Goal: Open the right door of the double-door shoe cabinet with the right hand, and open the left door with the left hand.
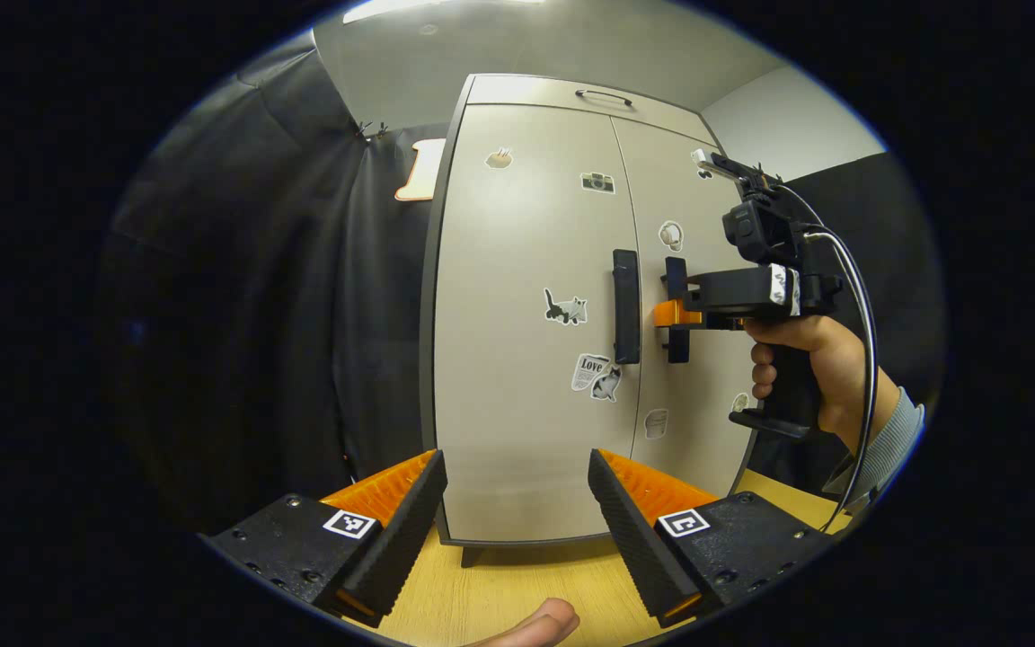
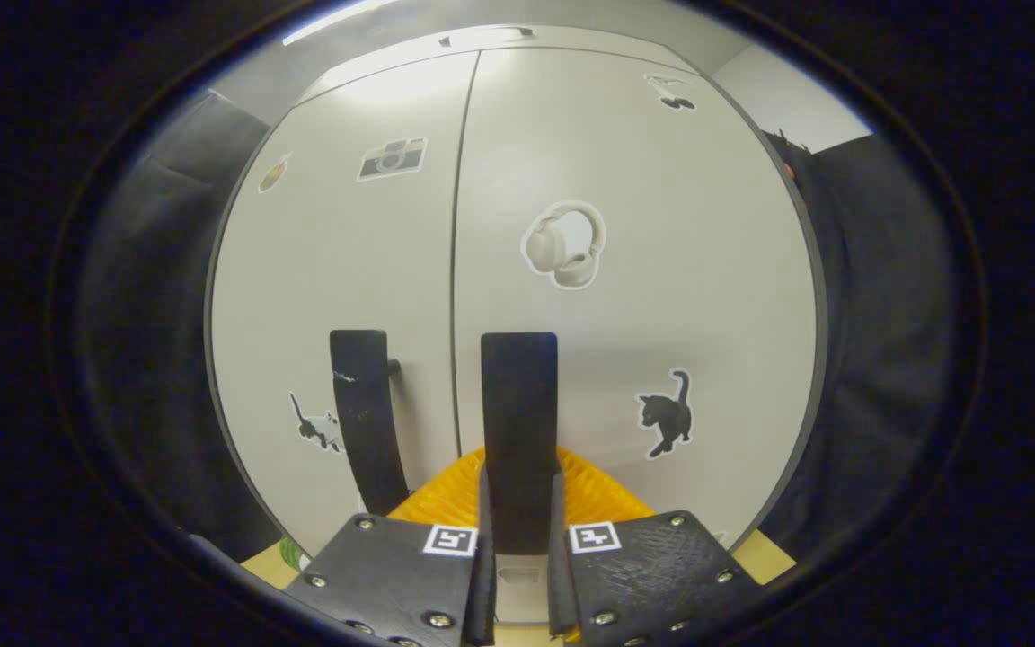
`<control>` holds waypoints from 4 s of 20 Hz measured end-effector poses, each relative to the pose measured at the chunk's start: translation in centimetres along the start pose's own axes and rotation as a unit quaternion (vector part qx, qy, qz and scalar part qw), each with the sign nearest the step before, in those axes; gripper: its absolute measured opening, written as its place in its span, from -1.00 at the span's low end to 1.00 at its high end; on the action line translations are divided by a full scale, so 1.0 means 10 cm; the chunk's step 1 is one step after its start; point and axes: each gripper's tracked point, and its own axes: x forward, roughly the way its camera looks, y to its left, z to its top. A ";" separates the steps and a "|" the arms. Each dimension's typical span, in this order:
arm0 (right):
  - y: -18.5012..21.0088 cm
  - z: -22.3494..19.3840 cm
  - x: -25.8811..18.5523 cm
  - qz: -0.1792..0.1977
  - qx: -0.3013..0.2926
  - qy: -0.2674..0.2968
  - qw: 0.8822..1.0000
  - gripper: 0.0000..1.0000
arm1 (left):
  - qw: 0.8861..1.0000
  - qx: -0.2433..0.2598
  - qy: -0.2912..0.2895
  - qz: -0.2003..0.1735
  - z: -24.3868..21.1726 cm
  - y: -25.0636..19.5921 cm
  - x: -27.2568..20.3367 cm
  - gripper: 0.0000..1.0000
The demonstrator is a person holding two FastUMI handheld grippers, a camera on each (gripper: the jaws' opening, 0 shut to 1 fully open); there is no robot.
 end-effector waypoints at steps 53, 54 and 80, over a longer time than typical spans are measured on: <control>-2.53 -0.07 -2.02 0.038 0.028 0.007 0.999 -0.91 | 0.999 -0.009 0.011 -0.035 0.42 -0.88 0.80 0.97; -2.55 -0.09 -2.09 0.031 0.021 0.003 0.999 -0.95 | 0.999 -0.013 0.017 -0.037 0.42 -0.89 0.85 0.96; -2.01 -1.14 -3.85 -0.069 0.096 -0.031 0.992 0.97 | 0.998 0.031 -0.005 0.056 1.00 -0.90 1.94 0.84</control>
